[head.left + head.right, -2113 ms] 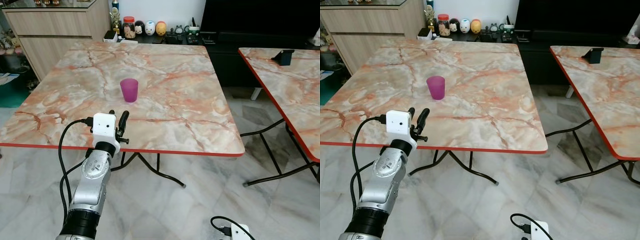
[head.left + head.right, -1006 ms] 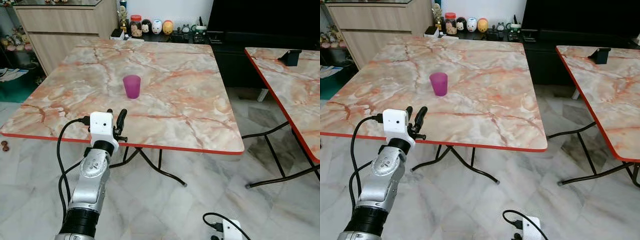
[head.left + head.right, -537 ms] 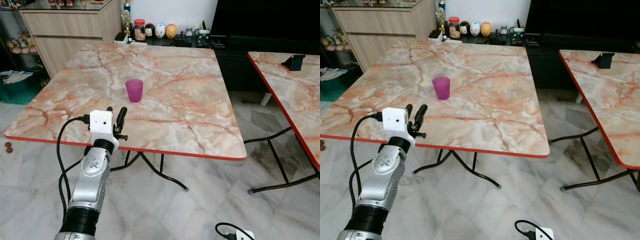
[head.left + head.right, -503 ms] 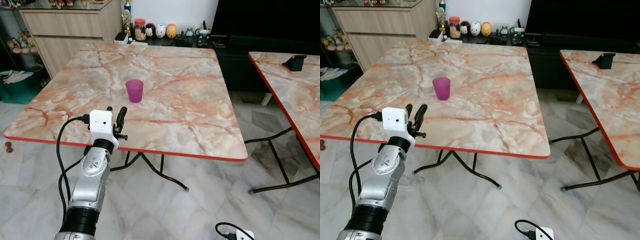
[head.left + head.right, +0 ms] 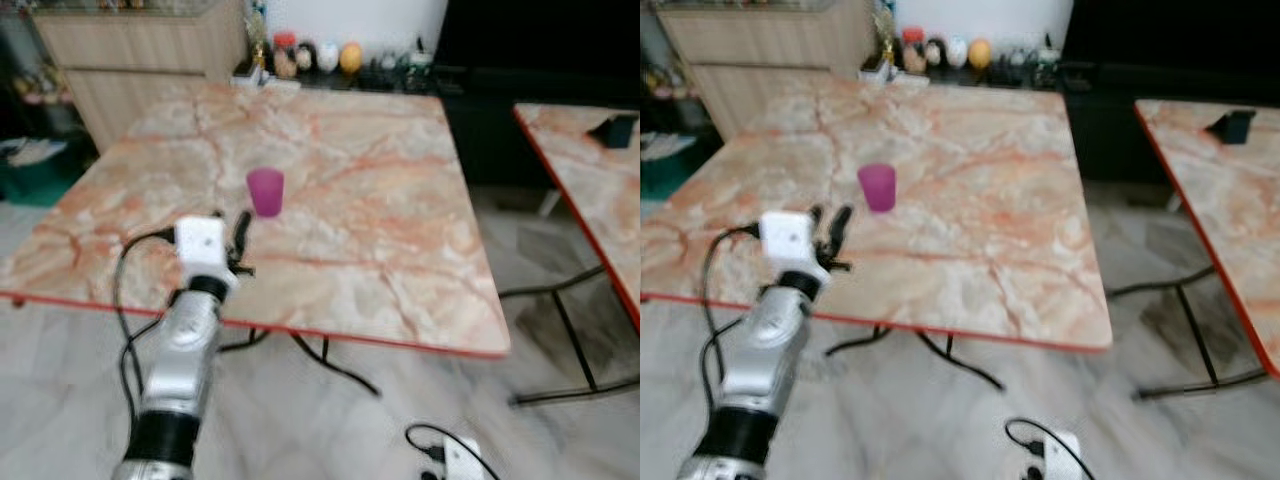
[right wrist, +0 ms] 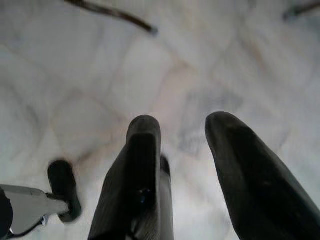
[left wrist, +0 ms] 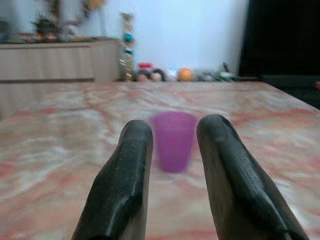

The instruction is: Setting the table

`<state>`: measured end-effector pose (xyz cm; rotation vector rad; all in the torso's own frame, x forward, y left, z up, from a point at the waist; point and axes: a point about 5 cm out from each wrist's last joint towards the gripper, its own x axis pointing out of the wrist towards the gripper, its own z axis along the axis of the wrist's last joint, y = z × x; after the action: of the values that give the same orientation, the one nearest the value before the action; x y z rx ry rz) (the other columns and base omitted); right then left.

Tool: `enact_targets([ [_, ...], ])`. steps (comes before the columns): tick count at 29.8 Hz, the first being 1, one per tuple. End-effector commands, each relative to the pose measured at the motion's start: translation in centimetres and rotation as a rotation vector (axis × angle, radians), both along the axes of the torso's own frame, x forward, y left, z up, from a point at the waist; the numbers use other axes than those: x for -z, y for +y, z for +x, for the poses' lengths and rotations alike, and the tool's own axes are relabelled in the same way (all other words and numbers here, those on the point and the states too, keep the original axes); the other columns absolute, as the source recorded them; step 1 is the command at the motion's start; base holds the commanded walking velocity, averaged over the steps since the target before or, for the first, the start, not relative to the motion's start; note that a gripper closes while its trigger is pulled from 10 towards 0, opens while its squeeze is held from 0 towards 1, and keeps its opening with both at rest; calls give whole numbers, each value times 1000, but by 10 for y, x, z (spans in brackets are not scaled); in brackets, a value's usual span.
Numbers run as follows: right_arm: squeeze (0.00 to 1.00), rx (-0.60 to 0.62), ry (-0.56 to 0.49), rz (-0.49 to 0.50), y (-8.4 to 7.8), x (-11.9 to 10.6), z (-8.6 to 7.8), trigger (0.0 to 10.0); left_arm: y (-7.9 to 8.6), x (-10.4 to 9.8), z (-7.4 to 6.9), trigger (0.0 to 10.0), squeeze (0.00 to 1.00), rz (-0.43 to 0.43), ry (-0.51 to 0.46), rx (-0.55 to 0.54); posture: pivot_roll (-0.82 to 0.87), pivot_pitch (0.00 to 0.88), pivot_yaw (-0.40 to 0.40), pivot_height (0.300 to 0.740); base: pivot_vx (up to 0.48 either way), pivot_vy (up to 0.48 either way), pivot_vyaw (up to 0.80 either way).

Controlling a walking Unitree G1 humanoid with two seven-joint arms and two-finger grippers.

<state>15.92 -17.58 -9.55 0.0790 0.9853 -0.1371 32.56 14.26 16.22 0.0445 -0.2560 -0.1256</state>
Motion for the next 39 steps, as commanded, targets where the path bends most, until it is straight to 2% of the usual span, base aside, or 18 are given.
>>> enact_targets([
  [1, 0, -22, -7, 18, 13, -1, 5, 10000, 10, 0, 0, 10000, 0, 4, 0, -27, 94, 0, -33, 731, 281, 0, 0],
  [10, 0, -27, -8, 29, 35, -2, 8, 10000, 8, 0, 1, 10000, 0, 6, 7, -1, 95, 0, -32, 731, 277, 0, 0],
  [13, 0, -29, -15, 38, 48, -4, 13, 10000, 7, 1, 1, 10000, 0, 6, 12, 10, 95, 0, -32, 731, 0, 0, 0],
  [19, 0, -19, -27, 43, 56, -8, 22, 10000, 4, 1, 0, 10000, 0, 0, 13, 30, 96, 0, -32, 731, 0, 0, 0],
  [25, 0, -1, -34, 60, 61, -10, 26, 10000, 4, 1, 1, 10000, 0, -4, 14, 33, 90, 0, -29, 731, 0, 0, 0],
  [29, 0, 11, -39, 70, 63, -12, 29, 10000, 3, 1, 1, 10000, 0, -14, 18, 33, 88, 0, -27, 731, 0, 0, -648],
  [31, 0, 19, -37, 61, 56, -9, 24, 10000, 4, 1, 2, 10000, 0, -23, 16, 29, 88, 0, -27, 731, 0, 0, -675],
  [39, 0, 17, -44, 52, 54, -9, 23, 10000, 5, 0, 2, 10000, 0, -29, 15, 26, 94, 0, -28, 731, 0, 0, -83],
])
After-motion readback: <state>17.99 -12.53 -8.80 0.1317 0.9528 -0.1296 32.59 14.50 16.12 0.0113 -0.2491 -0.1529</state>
